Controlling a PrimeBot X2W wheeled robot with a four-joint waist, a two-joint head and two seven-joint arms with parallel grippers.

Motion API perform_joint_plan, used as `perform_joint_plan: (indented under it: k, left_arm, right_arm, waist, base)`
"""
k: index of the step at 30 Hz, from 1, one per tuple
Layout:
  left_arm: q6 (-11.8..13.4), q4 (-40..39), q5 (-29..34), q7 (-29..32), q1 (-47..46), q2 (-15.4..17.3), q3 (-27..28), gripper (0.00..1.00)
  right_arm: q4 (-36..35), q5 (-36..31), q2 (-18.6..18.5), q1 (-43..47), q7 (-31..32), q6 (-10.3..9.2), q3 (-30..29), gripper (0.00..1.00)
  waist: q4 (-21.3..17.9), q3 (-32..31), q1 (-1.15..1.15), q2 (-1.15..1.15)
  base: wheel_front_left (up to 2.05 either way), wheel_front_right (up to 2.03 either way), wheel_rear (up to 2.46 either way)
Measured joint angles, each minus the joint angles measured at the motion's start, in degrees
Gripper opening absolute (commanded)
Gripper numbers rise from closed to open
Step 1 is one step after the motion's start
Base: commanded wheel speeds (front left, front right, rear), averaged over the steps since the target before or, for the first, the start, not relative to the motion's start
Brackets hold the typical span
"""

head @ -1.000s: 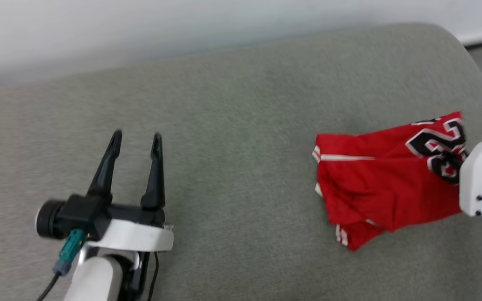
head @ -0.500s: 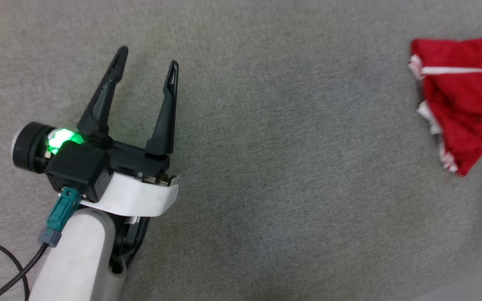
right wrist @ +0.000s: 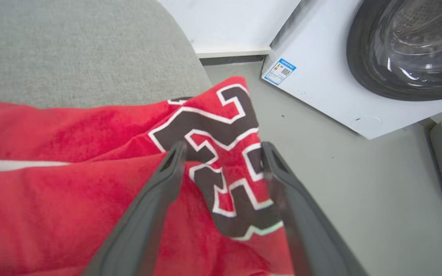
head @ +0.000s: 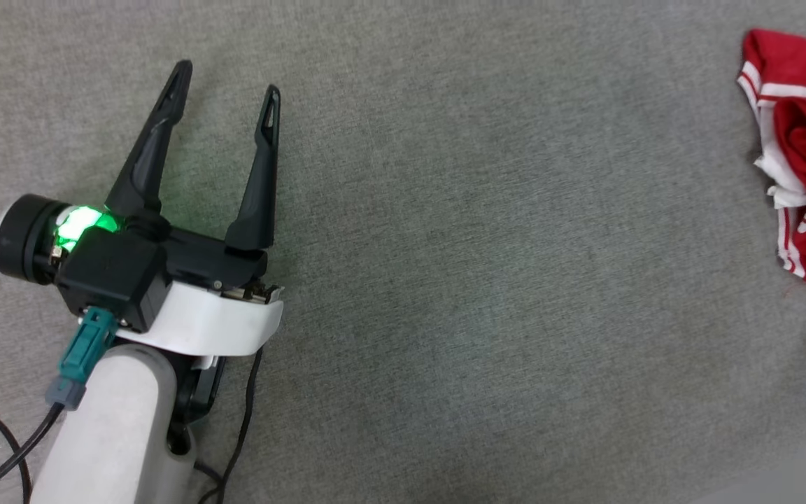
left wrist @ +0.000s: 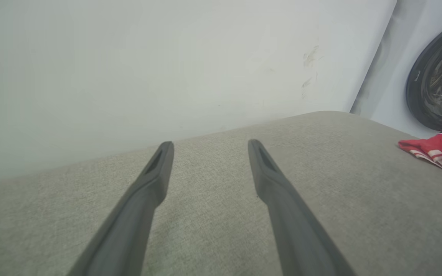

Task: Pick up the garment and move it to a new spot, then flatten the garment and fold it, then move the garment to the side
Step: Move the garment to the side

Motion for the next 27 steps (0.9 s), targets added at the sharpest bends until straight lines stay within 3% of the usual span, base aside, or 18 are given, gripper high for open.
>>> perform_joint_plan:
  k: [6, 14, 27]
  left_arm:
    - [1.0, 3.0, -1.7, -1.8, 3.5, -0.5, 0.8, 1.00]
    - [3.1, 7.4, -5.0, -4.4, 10.6, -2.6, 1.9, 1.00]
    - [5.1, 12.5, -8.4, -5.6, 17.0, -4.5, 3.4, 1.00]
  right_arm:
    - [-1.3, -2.0, 0.1, 1.3, -7.7, 0.00, 0.1, 1.00]
    - [-10.8, 0.3, 0.6, 11.4, -9.5, 0.00, 4.6, 1.00]
    - [-28.7, 3.4, 10.7, 28.4, -6.4, 0.00, 9.8, 1.00]
  waist:
    - [-0.1, -4.9, 0.00, 0.00]
    - [1.3, -14.6, -0.01, 0.00]
    - [9.3, -25.2, -0.01, 0.00]
  base:
    - [0.00, 0.00, 0.00]
    - [0.00, 0.00, 0.00]
    - [0.00, 0.00, 0.00]
